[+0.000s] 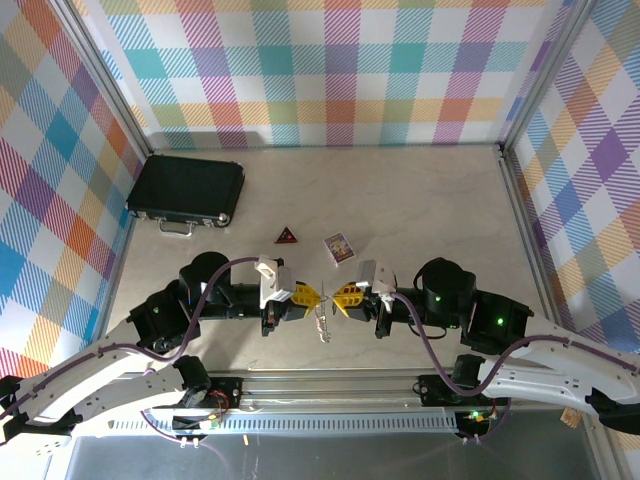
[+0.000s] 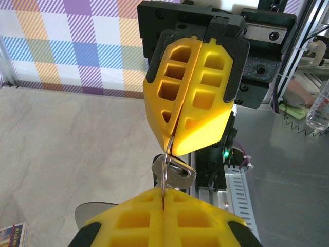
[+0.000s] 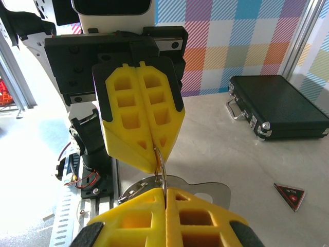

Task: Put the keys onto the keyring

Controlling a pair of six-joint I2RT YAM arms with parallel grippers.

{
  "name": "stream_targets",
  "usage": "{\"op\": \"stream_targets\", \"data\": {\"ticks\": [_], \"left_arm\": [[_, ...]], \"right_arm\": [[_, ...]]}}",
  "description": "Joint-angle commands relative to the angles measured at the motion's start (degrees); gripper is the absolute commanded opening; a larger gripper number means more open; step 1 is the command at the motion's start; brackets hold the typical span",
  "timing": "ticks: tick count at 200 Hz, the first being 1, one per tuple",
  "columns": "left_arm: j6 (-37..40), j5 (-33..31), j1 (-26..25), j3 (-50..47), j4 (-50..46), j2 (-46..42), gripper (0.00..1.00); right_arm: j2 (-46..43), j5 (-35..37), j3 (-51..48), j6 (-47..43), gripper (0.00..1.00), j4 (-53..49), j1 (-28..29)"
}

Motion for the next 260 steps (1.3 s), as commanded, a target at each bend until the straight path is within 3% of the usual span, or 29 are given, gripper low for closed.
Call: {"op": "stream_targets", "data": {"ticks": [1, 260], "left_arm": [[-0.5, -0.2, -0.7, -0.8, 3.7, -0.7, 0.00], [-0.8, -0.6, -0.7, -0.2, 2.0, 0.2, 0.00]], "right_arm": [[-0.2, -0.4, 0.1, 0.4, 0.00, 3.1, 0.4], [2.2, -4.6, 1.2, 1.5, 0.00, 3.7, 0.4]]}}
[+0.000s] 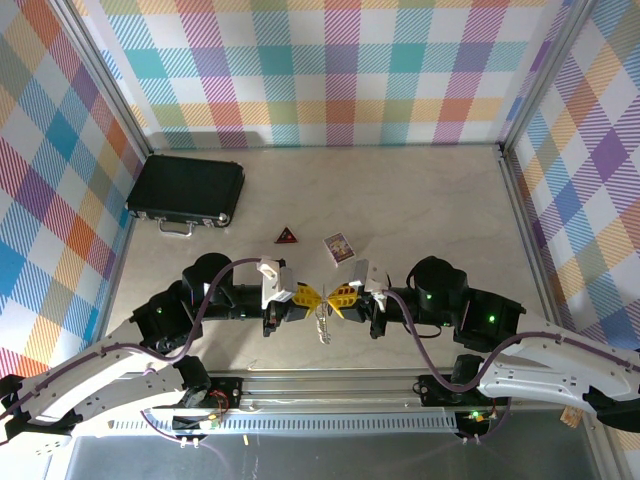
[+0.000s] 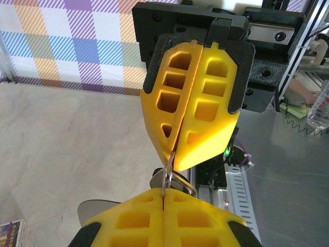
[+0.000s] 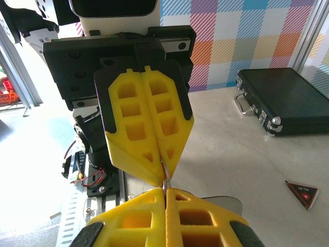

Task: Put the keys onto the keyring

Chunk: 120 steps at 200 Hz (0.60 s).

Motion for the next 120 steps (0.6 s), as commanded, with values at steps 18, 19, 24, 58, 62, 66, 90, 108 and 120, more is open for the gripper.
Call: {"op": "stream_targets", "data": {"ticks": [18, 19, 24, 58, 62, 66, 90, 108, 120], "left_arm": [[-0.6, -0.4, -0.7, 0.9, 1.2, -0.1, 0.00], [-0.6, -0.4, -0.7, 1.0, 1.2, -0.1, 0.00], [-0.6, -0.3, -0.7, 0.9, 1.2, -0.1, 0.00], [-0.8, -0.1, -0.7, 1.1, 1.2, -0.1, 0.00], [-0.8, -0.1, -0.7, 1.2, 1.2, -0.2, 0.00], [-0.8, 0.0, -0.7, 1.1, 1.2, -0.2, 0.00], [-1.1, 0.3, -0.7, 1.0, 1.2, -0.5, 0.00], [-1.1, 0.1, -0.7, 1.2, 1.0, -0.8, 0.00], [-1.0, 0.0, -0.7, 1.2, 0.6, -0.9, 0.00]], "right_arm": [[-0.2, -3.1, 1.4, 0.1, 0.00, 2.6, 0.4], [-0.1, -3.1, 1.5, 0.1, 0.00, 2.6, 0.4], [0.0, -3.2, 1.5, 0.1, 0.00, 2.4, 0.4], [0.7, -4.0, 1.7, -2.2, 0.00, 1.7, 0.4], [0.8, -4.3, 1.7, -2.2, 0.00, 1.7, 0.4], [0.8, -4.6, 1.7, -2.3, 0.00, 1.7, 0.4], [1.5, -5.4, 1.7, -2.5, 0.00, 1.5, 0.4], [1.5, -5.5, 1.4, -2.8, 0.00, 1.6, 0.4], [1.3, -5.7, 1.4, -3.0, 0.00, 1.8, 0.4]]}}
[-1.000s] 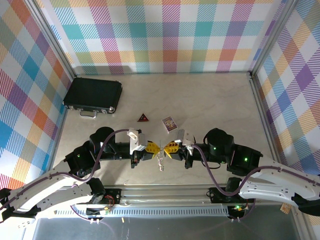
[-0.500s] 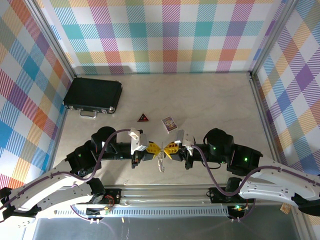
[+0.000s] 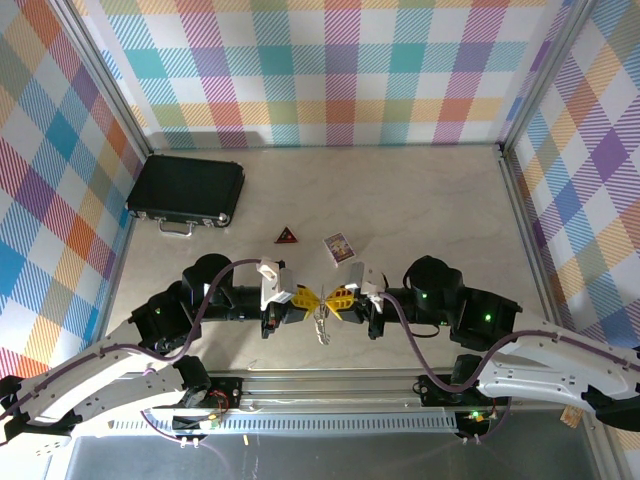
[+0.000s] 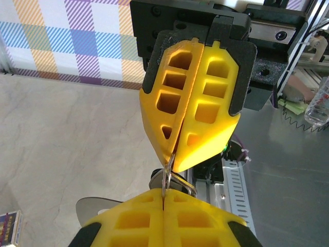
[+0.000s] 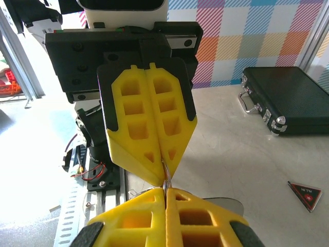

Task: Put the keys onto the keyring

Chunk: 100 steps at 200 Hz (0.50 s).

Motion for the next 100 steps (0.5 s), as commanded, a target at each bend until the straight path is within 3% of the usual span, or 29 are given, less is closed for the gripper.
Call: {"op": "stream_targets", "data": {"ticks": [1, 100], "left_arm": [[-0.5, 0.0, -0.7, 1.2, 2.5, -0.3, 0.00], [-1.1, 0.9, -0.6, 1.0, 2.1, -0.5, 0.00]], "right_arm": [[0.2, -4.4, 1.4, -1.3, 0.00, 1.9, 0.5], [-0.7, -1.6, 1.0, -4.6, 0.00, 0.5, 0.4]]}}
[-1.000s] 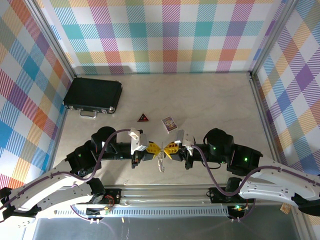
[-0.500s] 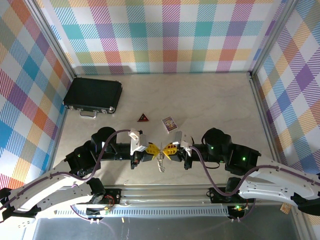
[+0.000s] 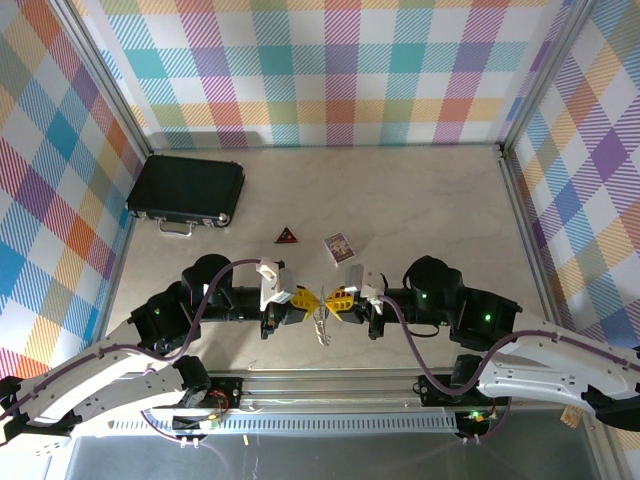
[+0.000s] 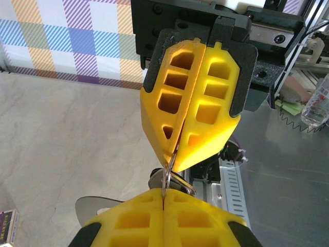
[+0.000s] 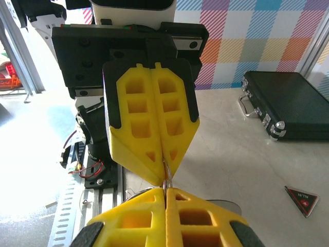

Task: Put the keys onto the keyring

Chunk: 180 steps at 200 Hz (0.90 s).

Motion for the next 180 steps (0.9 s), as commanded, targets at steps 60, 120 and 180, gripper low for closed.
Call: {"op": "stream_targets", "data": {"ticks": [60, 120, 180], "left_arm": [[-1.3, 2.2, -0.7, 0.9, 2.6, 0.5, 0.00], [-1.8, 4.4, -0.7, 1.1, 2.8, 1.4, 0.00], [-2.8, 6.2, -0.7, 1.1, 3.2, 1.9, 0.00]], "right_arm": [[-1.6, 1.4, -0.6, -4.2, 0.00, 0.4, 0.5], [-2.6, 2.4, -1.3, -6.8, 0.00, -1.0, 0.6], [-2.7, 2.0, -2.1, -7.6, 0.00, -1.6, 0.6]]}}
